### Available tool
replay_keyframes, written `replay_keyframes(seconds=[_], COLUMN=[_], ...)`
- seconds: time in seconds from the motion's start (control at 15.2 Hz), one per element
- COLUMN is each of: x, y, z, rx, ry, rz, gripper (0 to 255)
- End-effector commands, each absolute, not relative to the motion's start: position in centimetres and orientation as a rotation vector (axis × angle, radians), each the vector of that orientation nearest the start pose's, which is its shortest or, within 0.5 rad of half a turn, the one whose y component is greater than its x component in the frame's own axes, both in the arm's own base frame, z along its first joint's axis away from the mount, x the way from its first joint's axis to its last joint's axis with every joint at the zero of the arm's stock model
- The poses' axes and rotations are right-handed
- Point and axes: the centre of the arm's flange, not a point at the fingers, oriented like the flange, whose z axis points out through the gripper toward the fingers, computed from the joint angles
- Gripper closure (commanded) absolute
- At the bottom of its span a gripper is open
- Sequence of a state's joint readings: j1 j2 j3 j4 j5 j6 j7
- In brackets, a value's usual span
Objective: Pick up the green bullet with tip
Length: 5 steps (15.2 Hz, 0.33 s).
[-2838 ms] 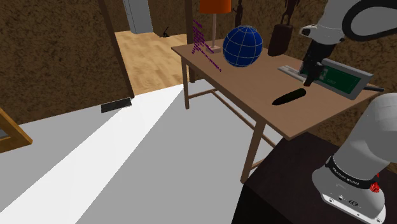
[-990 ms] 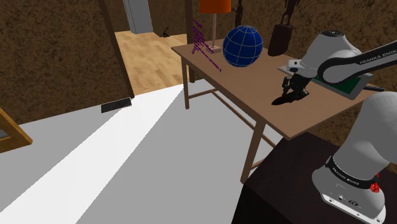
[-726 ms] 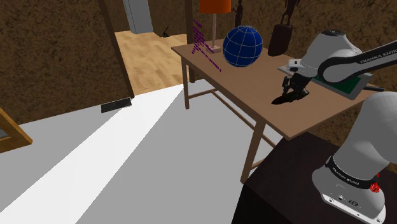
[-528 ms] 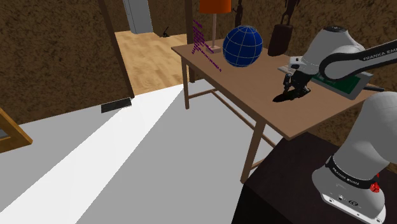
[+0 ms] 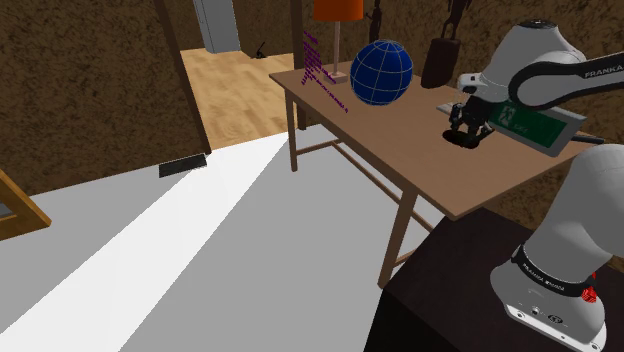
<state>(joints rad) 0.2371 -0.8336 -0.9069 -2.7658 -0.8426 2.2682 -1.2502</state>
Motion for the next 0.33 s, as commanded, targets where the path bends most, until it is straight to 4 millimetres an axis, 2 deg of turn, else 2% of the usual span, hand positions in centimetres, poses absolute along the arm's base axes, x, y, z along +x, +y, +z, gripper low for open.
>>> replay_keyframes(seconds=[0.0,0.13,0.26], x=[29.4,29.4,29.4], y=[-21.3,-21.3,-21.3], z=[38.9,39.9,40.0], rx=[-2.745,-2.745,-2.745], ry=[-1.933,-1.933,-1.933], rz=[-0.181,-0.181,-0.181], gripper=[255,255,255])
